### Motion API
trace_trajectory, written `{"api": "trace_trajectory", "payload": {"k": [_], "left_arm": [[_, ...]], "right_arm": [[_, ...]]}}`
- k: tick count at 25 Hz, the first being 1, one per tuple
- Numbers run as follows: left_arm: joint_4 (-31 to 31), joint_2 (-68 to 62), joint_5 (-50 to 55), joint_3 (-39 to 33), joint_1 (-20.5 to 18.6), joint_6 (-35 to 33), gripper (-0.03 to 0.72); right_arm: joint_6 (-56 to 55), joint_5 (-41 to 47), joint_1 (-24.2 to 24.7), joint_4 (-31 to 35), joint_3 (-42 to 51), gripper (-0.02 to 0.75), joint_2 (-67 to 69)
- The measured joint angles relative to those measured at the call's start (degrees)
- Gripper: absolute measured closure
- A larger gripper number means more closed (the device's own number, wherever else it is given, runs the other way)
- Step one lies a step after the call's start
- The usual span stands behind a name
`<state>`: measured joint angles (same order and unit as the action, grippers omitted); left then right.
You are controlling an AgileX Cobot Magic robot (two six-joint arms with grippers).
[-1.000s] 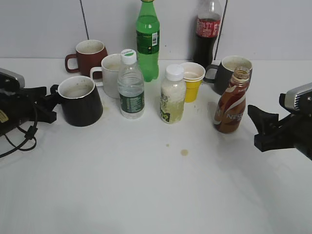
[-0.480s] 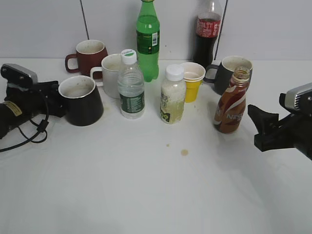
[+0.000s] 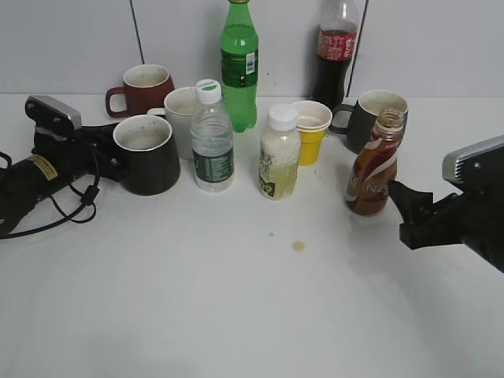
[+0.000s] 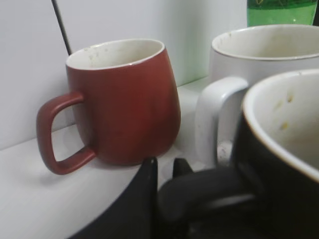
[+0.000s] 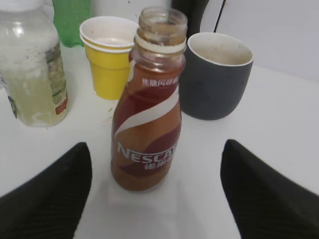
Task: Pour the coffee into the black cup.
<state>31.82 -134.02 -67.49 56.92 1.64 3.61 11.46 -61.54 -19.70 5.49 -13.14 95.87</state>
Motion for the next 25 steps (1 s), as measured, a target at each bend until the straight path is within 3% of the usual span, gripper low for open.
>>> {"api": "trace_trajectory", "payload": {"k": [4,10,25], "left_arm": [[-0.3,0.6,-0.9,-1.3,0.0,-0.3,0.627],[-3.1,5.3,0.4,-8.0,0.2,-1.2,0.634],[-4.6,18.1,1.4,-20.2,5.3,-1.8,0.638]], "right_arm": [[-0.2,-6.4,0.0,0.0,-2.4,0.118,9.4],[-2.5,-7.3,0.0,-2.0,-8.3,0.118,21.1],[-3.1,-7.8,0.0,-0.4,-22.8,0.15,30.3]]}}
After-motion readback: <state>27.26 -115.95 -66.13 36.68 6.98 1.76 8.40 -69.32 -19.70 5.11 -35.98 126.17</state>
